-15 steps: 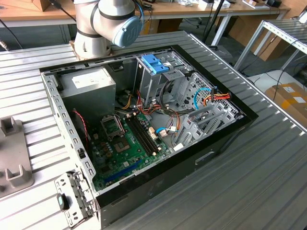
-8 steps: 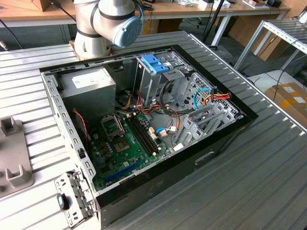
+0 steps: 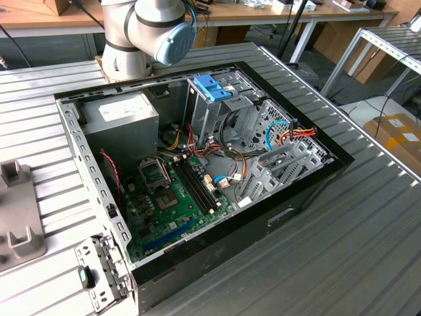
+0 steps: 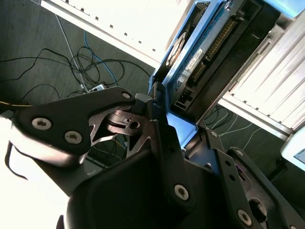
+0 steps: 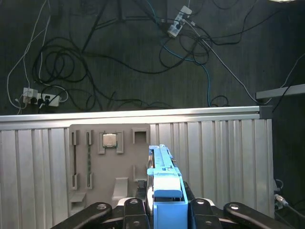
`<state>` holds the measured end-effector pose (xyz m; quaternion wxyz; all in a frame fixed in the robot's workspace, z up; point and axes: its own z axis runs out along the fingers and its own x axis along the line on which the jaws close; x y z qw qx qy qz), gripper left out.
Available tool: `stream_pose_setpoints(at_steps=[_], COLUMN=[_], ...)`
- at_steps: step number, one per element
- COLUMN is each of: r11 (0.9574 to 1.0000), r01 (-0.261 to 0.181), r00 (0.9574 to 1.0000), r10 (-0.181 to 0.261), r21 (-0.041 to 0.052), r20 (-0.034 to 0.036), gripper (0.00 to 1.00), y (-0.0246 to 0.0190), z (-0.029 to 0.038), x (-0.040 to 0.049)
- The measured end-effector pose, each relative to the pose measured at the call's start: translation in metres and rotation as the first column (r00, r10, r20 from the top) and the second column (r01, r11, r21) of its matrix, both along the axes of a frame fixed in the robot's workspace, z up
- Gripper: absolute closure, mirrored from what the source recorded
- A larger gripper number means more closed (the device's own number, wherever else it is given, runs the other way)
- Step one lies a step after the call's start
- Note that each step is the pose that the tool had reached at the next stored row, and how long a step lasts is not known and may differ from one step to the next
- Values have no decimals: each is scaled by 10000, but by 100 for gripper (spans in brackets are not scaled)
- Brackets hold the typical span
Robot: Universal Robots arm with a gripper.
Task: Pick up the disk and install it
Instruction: 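Pick up the disk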
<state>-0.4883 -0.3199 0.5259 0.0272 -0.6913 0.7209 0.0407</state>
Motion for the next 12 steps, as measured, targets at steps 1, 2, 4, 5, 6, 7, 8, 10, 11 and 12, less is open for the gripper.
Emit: stream_pose_setpoints(at_steps=[1, 2, 4, 5, 6, 7, 8, 10, 11, 12], r11=[10000, 10000, 10000, 10000, 10000, 10000, 10000, 10000, 10000, 10000], r01=[0, 0, 0, 0, 0, 0, 0, 0, 0, 0], r00=[10000, 10000, 10000, 10000, 10000, 10000, 10000, 10000, 10000, 10000], r10=[0, 0, 0, 0, 0, 0, 0, 0, 0, 0], r21=[4, 6, 8, 8, 9, 9, 11, 13, 14, 15], r20=[0, 0, 0, 0, 1, 1, 1, 1, 1, 0], gripper=[63, 63, 63, 63, 63, 63, 63, 63, 63, 63], y=[0, 0, 0, 0, 0, 0, 0, 0, 0, 0], z=[29, 39, 53, 59, 68, 73, 82, 95, 101, 106], x=[0, 0, 0, 0, 0, 0, 0, 0, 0, 0])
